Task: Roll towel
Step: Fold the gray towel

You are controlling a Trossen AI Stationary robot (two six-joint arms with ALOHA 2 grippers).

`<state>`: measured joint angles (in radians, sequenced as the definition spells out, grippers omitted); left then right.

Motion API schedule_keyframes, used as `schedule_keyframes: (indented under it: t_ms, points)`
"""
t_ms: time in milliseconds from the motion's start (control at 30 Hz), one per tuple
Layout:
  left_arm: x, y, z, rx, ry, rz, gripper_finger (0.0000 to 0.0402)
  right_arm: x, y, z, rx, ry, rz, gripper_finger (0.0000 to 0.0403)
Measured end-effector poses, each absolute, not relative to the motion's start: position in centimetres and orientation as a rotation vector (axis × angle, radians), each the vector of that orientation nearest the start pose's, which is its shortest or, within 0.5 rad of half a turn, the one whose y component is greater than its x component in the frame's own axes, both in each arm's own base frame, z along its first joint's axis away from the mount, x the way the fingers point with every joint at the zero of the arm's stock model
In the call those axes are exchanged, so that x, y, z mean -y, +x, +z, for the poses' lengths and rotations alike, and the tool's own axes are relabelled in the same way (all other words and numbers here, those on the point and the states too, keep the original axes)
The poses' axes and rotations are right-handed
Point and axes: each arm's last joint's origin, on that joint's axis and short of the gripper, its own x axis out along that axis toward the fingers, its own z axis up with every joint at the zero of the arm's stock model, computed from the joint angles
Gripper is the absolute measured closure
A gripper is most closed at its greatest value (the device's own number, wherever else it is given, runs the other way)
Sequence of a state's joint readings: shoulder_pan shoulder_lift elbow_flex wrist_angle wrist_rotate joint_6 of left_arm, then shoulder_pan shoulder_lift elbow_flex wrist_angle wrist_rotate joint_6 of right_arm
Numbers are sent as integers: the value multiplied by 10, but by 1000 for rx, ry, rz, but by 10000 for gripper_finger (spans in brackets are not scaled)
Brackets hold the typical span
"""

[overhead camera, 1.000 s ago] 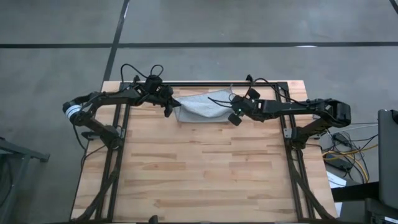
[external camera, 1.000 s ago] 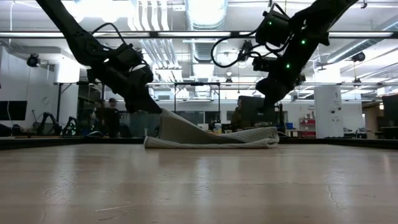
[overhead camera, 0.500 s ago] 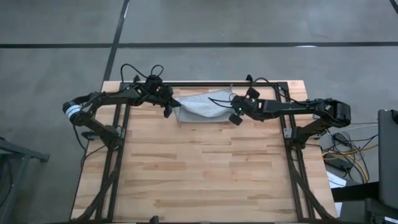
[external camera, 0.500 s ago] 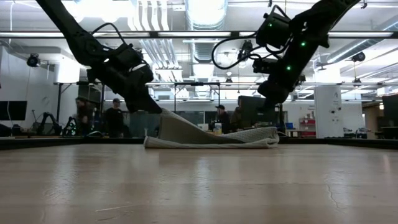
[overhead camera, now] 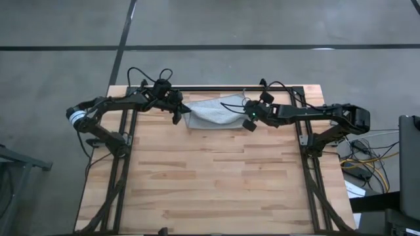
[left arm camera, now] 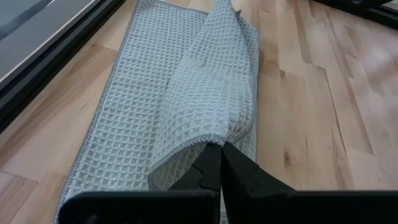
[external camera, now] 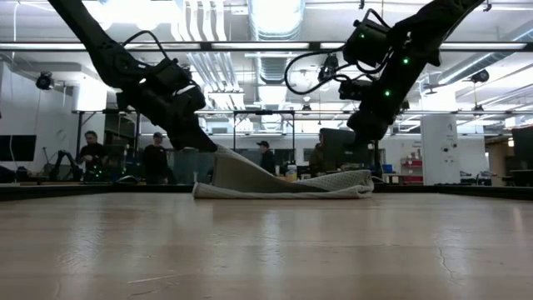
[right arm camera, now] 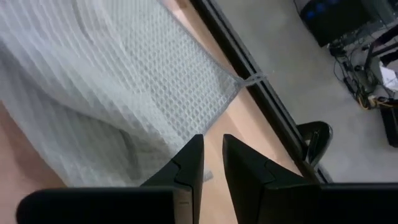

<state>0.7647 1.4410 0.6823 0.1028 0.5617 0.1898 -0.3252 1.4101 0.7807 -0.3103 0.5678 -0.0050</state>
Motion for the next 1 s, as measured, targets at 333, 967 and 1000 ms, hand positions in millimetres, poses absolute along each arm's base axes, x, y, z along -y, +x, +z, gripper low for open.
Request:
schedule_keyframes:
  t_ms: [333,967,1000]
  points:
    - [-180,211,184,-534,-174,106,401,96,246,186,-1044,-235,-567,346]
    - [-180,211,184,-533,-159,100,401,89,234,157,-1022,-231,-465,346]
    - [-180,211,184,-533,-159,100,401,89,234,157,-1025,-234,-463,346]
